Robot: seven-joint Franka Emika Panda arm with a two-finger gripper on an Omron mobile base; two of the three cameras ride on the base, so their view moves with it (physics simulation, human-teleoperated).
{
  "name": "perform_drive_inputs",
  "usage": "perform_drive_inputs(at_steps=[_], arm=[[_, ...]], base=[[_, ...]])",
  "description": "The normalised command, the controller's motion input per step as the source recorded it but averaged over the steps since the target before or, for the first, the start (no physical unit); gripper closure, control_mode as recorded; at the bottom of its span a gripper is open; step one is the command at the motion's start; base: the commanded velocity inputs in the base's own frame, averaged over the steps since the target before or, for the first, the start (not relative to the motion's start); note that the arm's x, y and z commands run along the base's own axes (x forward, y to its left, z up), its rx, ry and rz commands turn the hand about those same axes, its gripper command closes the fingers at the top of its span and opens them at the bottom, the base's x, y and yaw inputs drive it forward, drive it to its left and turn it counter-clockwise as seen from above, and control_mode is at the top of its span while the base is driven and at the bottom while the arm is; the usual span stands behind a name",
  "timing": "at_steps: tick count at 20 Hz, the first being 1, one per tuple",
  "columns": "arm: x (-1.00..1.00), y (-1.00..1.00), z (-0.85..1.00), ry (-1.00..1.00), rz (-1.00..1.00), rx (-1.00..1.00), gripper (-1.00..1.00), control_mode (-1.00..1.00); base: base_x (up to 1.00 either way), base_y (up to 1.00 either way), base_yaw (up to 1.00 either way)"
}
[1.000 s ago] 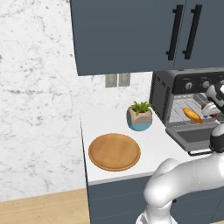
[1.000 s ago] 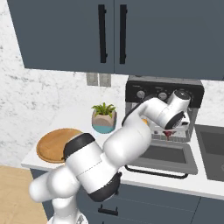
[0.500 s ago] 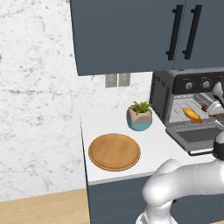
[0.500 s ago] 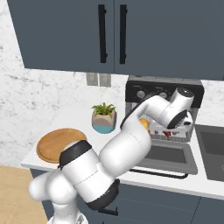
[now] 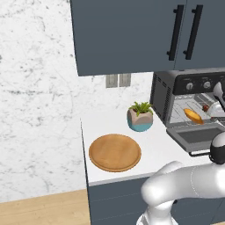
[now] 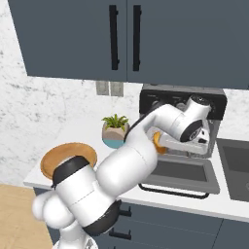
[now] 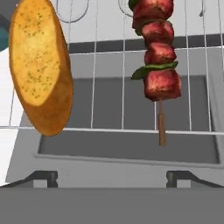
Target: Pick up the kebab skewer and baguette bread, and place them inside the toaster oven. Close the toaster oven door and start by setting the timer.
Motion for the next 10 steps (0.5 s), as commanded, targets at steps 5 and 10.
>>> perform_drive_inputs(at_steps=[5, 10], arm=[[-0.38, 0.21, -0.09, 0.07, -0.28, 0.01, -1.00, -1.00], [-0.34, 0.00, -0.10, 0.03, -0.14, 0.00, -1.00, -1.00]], base=[[0.00, 0.00, 0.00], [0.00, 0.00, 0.00]])
